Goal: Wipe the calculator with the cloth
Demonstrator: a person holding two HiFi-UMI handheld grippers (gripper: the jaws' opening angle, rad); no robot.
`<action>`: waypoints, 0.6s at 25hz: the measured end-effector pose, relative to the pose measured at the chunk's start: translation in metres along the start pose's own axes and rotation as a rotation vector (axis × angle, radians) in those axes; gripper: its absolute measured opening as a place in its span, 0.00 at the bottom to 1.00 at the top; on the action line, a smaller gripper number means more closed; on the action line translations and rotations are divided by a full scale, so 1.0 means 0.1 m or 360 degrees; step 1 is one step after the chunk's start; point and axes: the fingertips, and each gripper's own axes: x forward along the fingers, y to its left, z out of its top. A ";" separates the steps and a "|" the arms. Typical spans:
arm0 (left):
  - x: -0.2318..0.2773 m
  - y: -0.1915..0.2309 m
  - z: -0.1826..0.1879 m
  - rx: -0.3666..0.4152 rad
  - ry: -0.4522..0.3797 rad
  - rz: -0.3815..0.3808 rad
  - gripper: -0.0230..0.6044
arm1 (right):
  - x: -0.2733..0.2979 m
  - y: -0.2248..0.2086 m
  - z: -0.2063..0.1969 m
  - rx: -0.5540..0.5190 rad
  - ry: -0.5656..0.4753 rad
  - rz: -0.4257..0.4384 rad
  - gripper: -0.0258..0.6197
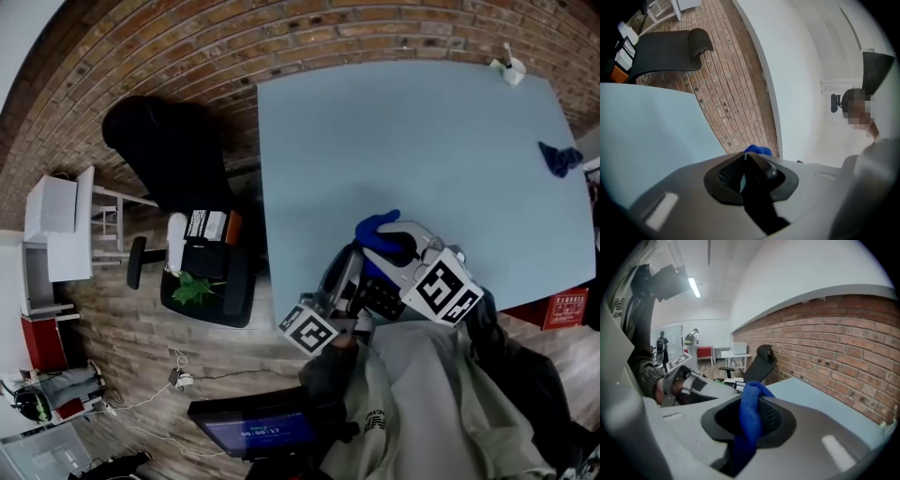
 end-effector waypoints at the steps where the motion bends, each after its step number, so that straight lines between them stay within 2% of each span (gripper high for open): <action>1: -0.01 0.01 -0.01 0.0014 0.0010 0.0017 0.11 | -0.02 -0.05 -0.09 0.0037 0.0019 -0.0021 0.15; 3: -0.04 0.04 -0.01 0.0027 0.0012 0.0045 0.11 | -0.09 -0.06 -0.20 0.0105 0.0043 -0.0033 0.15; 5: -0.07 0.10 0.01 0.0007 -0.0028 0.0072 0.11 | -0.14 0.06 -0.22 0.0085 0.0076 -0.0003 0.15; 8: -0.06 0.18 0.08 0.0006 -0.0089 0.0114 0.11 | -0.15 0.52 -0.19 -0.0087 0.0145 0.0166 0.15; 10: -0.02 0.17 0.13 0.0014 -0.0121 0.0108 0.11 | -0.18 0.87 -0.11 -0.0186 0.0168 0.0315 0.15; 11: 0.01 0.14 0.14 0.0013 -0.0126 0.0097 0.11 | -0.20 0.97 -0.10 -0.0214 0.0174 0.0344 0.15; 13: 0.03 0.10 0.15 -0.0001 -0.0128 0.0074 0.11 | -0.21 0.94 -0.13 -0.0220 0.0170 0.0297 0.15; 15: 0.01 0.08 0.18 -0.0012 -0.0137 0.0068 0.12 | -0.19 0.72 -0.17 -0.0161 0.0136 0.0210 0.15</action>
